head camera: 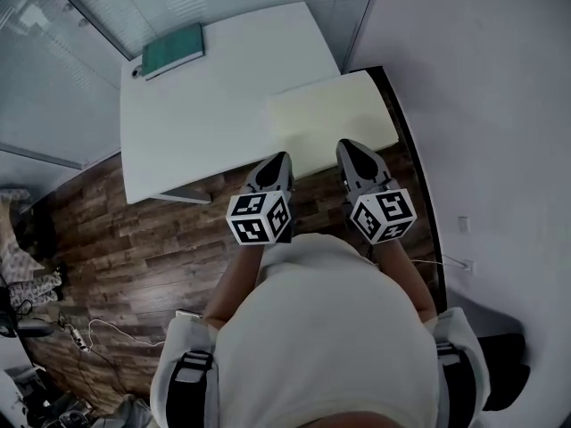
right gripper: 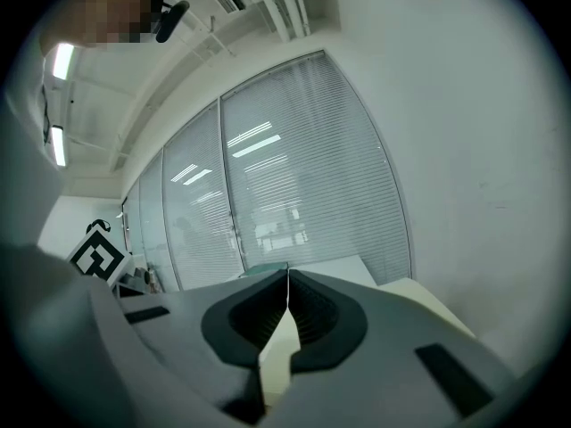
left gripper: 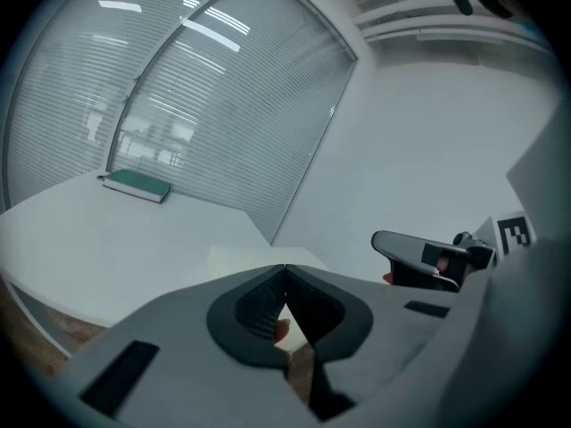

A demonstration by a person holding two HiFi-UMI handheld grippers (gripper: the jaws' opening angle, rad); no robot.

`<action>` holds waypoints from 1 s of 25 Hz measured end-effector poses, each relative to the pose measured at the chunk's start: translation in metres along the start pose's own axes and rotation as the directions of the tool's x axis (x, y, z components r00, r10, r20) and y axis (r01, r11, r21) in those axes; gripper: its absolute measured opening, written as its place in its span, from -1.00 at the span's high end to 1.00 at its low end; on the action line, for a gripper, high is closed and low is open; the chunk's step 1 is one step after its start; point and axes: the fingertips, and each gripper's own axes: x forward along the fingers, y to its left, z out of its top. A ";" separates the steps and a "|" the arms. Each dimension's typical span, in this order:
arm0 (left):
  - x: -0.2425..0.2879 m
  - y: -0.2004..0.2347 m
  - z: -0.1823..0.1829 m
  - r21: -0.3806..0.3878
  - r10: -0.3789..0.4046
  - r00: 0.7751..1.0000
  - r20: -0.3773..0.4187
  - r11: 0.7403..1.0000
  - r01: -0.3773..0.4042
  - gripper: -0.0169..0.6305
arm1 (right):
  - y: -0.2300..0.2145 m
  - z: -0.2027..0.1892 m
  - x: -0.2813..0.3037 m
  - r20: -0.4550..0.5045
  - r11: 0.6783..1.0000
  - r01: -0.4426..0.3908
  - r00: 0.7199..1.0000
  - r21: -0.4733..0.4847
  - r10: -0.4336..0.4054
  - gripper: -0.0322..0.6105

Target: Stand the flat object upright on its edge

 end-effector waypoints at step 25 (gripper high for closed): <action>0.048 0.028 0.002 0.048 -0.218 0.962 -0.164 0.972 0.228 0.89 | -0.061 -0.040 0.009 0.013 0.917 0.308 0.947 0.253 -0.322 0.84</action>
